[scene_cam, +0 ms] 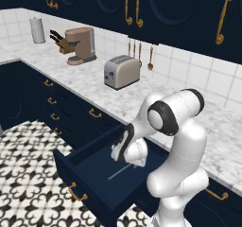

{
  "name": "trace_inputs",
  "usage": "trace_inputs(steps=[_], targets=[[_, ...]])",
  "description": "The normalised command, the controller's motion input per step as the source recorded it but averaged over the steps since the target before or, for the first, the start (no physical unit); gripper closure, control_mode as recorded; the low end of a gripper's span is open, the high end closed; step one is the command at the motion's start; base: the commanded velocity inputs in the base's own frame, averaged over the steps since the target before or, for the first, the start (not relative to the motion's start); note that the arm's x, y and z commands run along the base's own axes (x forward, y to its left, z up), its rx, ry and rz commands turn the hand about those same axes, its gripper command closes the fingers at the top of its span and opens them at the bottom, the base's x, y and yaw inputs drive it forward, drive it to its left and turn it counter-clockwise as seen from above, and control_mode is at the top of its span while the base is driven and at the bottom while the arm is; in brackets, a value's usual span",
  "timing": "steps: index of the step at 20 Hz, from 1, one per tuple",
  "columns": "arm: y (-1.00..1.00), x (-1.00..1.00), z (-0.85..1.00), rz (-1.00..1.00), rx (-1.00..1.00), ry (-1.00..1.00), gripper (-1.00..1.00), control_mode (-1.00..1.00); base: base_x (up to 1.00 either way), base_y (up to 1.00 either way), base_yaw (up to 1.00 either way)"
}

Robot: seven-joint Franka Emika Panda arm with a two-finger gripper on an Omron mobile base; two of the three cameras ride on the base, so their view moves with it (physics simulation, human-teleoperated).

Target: Take a straw from the drawer in front and place it inside the glass cup on the dining counter.

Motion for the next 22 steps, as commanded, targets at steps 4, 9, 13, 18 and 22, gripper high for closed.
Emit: trace_inputs(steps=[4,9,13,18,22], targets=[[-0.02,0.29,-0.36,-0.05,0.00,0.04,-1.00,-1.00,0.00,0.00,0.00],[0.00,0.21,-0.40,-0.04,0.00,0.03,-1.00,-1.00,0.00,0.00,0.00],[0.00,0.17,-0.36,-0.01,0.00,0.00,-1.00,-1.00,0.00,0.00,0.00],[0.05,0.12,-0.44,0.00,0.00,0.00,-1.00,-1.00,0.00,0.00,0.00],[0.22,0.01,-0.45,0.00,0.00,0.01,1.00,-1.00,0.00,0.00,0.00]])
